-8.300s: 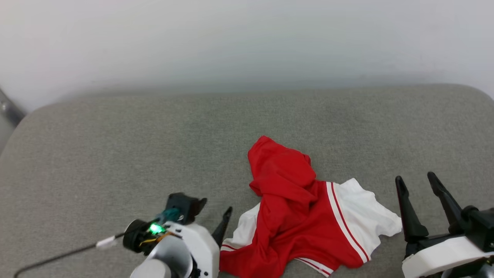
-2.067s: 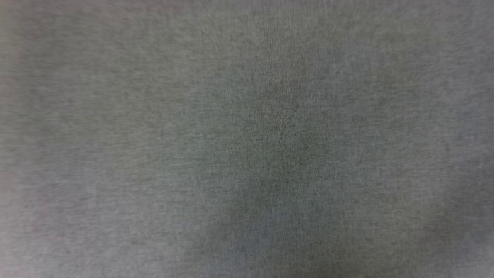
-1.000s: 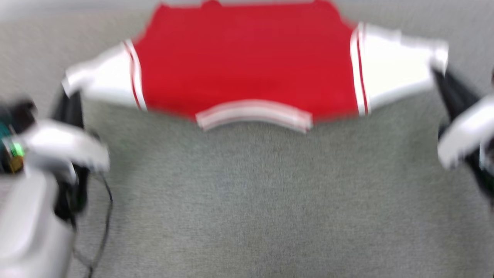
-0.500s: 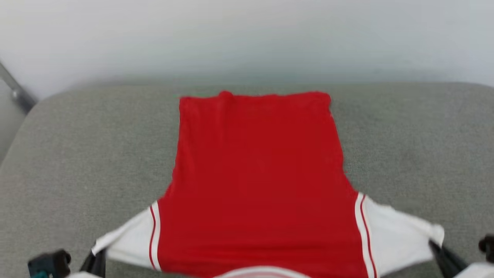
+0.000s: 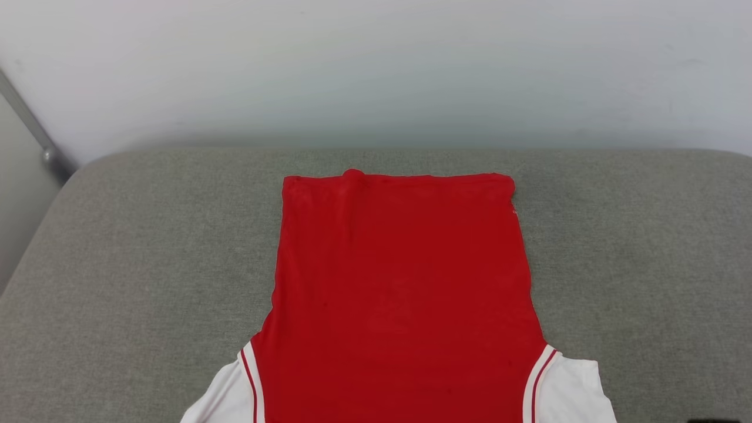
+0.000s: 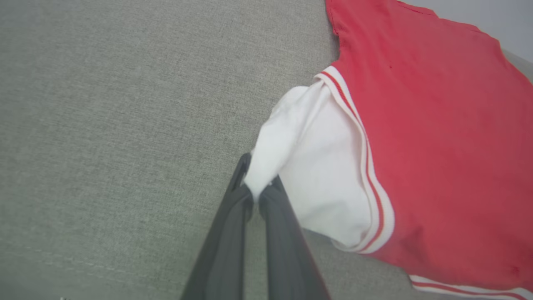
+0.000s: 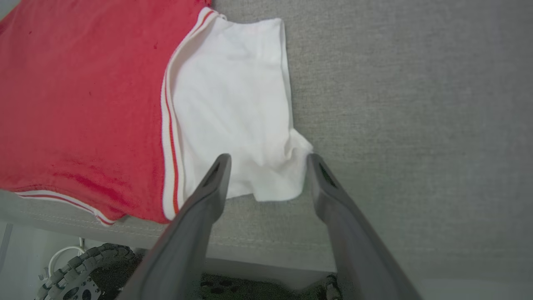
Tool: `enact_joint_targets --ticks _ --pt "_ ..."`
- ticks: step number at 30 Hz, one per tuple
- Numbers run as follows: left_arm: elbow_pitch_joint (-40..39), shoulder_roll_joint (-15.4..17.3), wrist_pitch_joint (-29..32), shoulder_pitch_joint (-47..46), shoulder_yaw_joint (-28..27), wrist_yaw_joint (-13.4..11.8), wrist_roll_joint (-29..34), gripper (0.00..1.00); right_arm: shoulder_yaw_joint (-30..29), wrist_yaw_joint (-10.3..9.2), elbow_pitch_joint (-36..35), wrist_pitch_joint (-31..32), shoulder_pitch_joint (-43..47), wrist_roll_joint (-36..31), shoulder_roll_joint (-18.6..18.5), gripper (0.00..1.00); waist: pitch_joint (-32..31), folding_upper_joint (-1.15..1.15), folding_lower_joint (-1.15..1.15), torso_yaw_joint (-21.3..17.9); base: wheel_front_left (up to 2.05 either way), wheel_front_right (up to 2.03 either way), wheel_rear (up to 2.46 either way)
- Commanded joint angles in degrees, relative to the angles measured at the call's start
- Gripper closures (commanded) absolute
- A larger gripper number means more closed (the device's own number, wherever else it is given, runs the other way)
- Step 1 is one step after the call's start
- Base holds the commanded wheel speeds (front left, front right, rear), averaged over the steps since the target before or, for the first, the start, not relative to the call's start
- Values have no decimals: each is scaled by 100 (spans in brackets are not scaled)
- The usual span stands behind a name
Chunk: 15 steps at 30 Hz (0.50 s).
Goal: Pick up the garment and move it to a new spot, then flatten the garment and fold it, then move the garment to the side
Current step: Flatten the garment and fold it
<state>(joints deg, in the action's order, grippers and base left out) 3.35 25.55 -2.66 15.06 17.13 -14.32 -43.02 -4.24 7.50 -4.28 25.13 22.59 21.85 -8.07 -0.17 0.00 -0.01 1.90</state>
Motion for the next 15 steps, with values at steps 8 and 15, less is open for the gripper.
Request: enact_joint_targets --ticks 8,15 --pt "-70 -149 -507 -735 0 178 206 100 -173 -1 479 -322 -2069 119 -283 0 818 0 1 177 0 0 0" --pt "-406 -310 -859 -1493 91 278 489 100 -372 -1 1650 -292 -4603 138 -594 0 1844 0 1 591 0 0 0"
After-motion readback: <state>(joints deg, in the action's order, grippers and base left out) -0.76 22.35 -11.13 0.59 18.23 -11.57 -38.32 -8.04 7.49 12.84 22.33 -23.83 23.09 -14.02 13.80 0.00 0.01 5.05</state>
